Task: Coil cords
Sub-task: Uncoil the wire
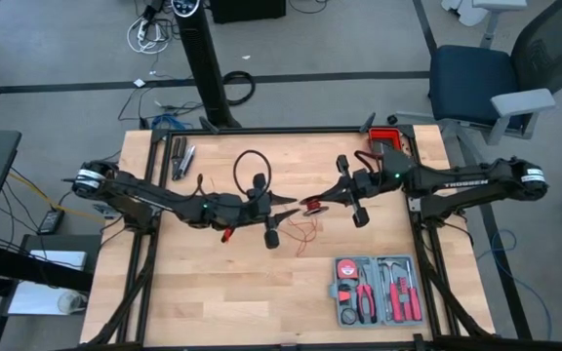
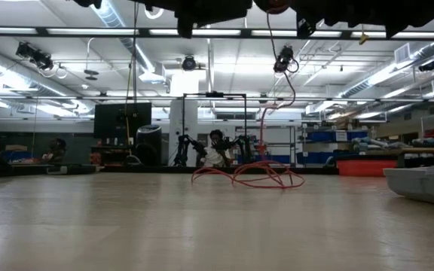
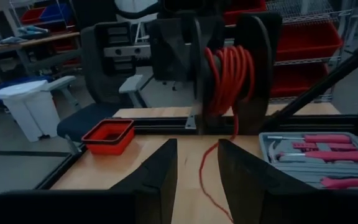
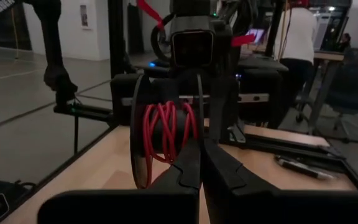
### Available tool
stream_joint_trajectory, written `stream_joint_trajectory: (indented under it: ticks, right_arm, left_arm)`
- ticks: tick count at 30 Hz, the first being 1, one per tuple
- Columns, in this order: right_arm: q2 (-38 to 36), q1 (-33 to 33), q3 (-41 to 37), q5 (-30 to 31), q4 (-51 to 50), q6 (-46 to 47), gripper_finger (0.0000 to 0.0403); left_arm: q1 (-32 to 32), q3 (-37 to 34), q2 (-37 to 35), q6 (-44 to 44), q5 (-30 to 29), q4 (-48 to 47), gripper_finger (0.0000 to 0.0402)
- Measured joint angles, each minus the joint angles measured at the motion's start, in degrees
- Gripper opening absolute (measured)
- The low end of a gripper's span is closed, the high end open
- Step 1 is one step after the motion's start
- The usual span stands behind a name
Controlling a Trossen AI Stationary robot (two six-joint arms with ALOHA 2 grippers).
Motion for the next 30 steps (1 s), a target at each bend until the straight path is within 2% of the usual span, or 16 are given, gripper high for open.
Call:
stream_joint_trajectory:
  ticks: [3,6,9,14,23,30]
  right_arm:
    - [-2.08,-0.41,0.02,0.26,-1.55,-0.25,0.0001]
    - [-3.05,-0.51,0.03,5.10,-2.53,-0.39,0.0001]
    - [-2.34,-0.27,0.04,9.14,-2.70,-1.22,0.0001]
    - [0.39,1.04,0.04,11.89,-0.69,-1.94,0.0001]
    - [4.20,2.20,0.04,12.01,4.45,-2.84,0.0001]
    - [6.66,2.46,0.04,12.02,6.84,-2.84,0.0001]
  left_arm:
    - [-0.39,0.00,-2.17,-0.18,-0.87,-1.81,0.0120]
    - [-0.82,0.04,-2.62,-0.46,-0.26,-1.43,0.0120]
    - [-1.07,0.04,-2.47,-0.55,0.84,-1.28,0.0120]
    - [-1.05,0.04,-2.27,-1.55,0.95,-1.17,0.0120]
    - [-1.05,0.04,-2.27,-1.77,0.83,-1.14,0.0119]
    - [-1.03,0.04,-2.27,-2.92,-3.15,-1.14,0.0116]
